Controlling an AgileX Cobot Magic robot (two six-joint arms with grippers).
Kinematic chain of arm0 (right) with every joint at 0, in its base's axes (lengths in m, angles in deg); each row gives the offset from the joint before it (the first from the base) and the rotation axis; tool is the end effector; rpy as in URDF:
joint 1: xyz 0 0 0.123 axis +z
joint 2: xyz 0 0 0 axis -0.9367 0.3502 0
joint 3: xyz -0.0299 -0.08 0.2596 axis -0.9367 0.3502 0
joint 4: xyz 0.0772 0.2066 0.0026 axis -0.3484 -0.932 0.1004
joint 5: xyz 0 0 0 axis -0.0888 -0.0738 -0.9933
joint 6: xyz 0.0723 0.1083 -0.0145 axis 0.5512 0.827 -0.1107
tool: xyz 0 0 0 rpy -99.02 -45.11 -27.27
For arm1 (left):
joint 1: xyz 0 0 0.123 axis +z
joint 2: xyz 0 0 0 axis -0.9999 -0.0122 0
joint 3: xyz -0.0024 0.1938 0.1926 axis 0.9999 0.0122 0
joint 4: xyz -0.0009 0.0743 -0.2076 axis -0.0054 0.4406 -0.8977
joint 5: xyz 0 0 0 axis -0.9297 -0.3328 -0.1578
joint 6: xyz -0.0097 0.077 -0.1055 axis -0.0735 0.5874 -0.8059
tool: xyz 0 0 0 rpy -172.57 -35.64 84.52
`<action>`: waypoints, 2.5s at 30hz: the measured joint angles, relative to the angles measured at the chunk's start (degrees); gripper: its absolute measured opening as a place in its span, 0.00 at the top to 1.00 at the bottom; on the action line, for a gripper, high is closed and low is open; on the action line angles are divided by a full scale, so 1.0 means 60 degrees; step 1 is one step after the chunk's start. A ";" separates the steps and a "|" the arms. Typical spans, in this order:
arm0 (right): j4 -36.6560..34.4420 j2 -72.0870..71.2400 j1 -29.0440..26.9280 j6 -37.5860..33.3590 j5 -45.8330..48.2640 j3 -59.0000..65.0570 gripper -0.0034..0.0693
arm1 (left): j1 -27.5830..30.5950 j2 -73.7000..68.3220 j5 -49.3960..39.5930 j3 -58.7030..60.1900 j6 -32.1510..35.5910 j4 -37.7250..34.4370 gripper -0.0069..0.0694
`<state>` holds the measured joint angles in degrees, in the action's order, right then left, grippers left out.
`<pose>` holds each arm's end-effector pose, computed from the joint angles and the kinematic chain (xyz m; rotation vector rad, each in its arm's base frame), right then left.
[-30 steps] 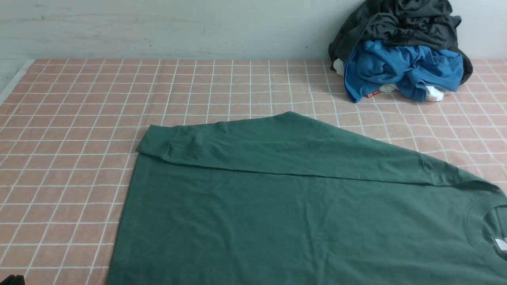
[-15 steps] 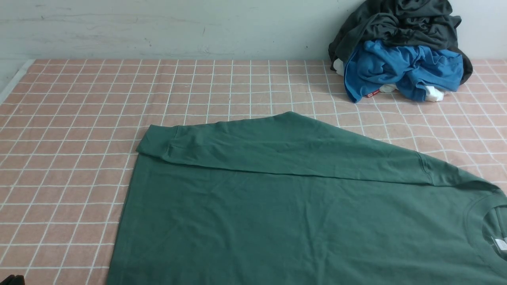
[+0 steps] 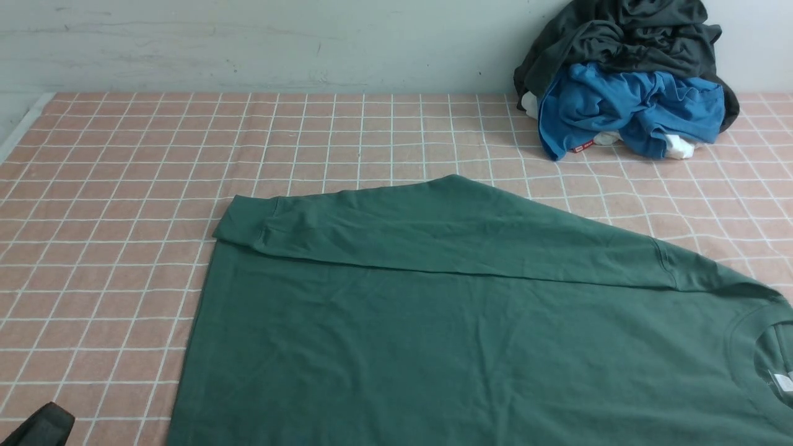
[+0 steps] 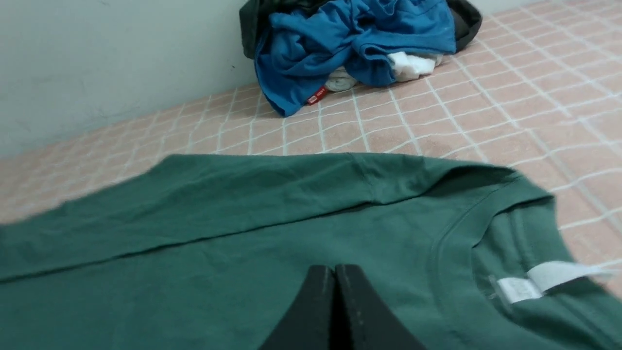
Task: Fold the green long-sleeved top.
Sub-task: Use the left arm to clamp the cuff closest to it
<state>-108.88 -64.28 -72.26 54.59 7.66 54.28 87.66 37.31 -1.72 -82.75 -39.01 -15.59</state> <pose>0.0719 0.0142 0.1656 0.4005 1.8106 0.4323 0.0746 -0.0190 0.1845 -0.6081 1.6264 -0.7702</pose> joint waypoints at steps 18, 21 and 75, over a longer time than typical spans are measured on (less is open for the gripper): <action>-0.5906 0.0000 0.0000 -0.1004 -0.0475 0.0008 0.97 | 0.0000 0.0000 0.0086 -0.0127 0.1277 -0.1228 0.91; -0.5906 0.0000 0.0000 -0.2231 -0.0507 0.0008 0.97 | 0.0000 0.0000 -0.0004 -0.0732 0.2810 -0.1228 0.91; 0.1566 0.8635 0.4450 -0.3546 0.8404 -0.7526 0.97 | -0.3848 -1.4404 -0.6141 -0.6751 0.4790 0.5483 0.36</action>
<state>-99.49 -12.47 -45.56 33.31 58.08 9.13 64.57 -49.12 -38.57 -123.26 -10.27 17.31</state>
